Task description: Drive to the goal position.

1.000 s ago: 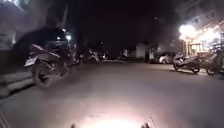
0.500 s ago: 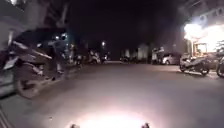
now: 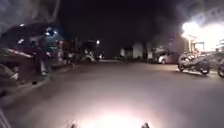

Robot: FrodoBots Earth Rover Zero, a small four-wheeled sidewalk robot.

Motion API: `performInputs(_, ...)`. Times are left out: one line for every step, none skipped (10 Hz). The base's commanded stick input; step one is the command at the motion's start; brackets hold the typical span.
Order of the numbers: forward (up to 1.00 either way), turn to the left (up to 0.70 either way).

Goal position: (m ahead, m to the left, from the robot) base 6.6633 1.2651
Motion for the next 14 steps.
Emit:
performInputs(1.00, 0.00)
performInputs(1.00, 0.00)
performInputs(1.00, 0.00)
performInputs(1.00, 0.00)
performInputs(1.00, 0.00)
performInputs(1.00, 0.00)
performInputs(1.00, 0.00)
performInputs(1.00, 0.00)
performInputs(1.00, 0.00)
performInputs(1.00, 0.00)
performInputs(1.00, 0.00)
performInputs(1.00, 0.00)
performInputs(1.00, 0.00)
performInputs(1.00, 0.00)
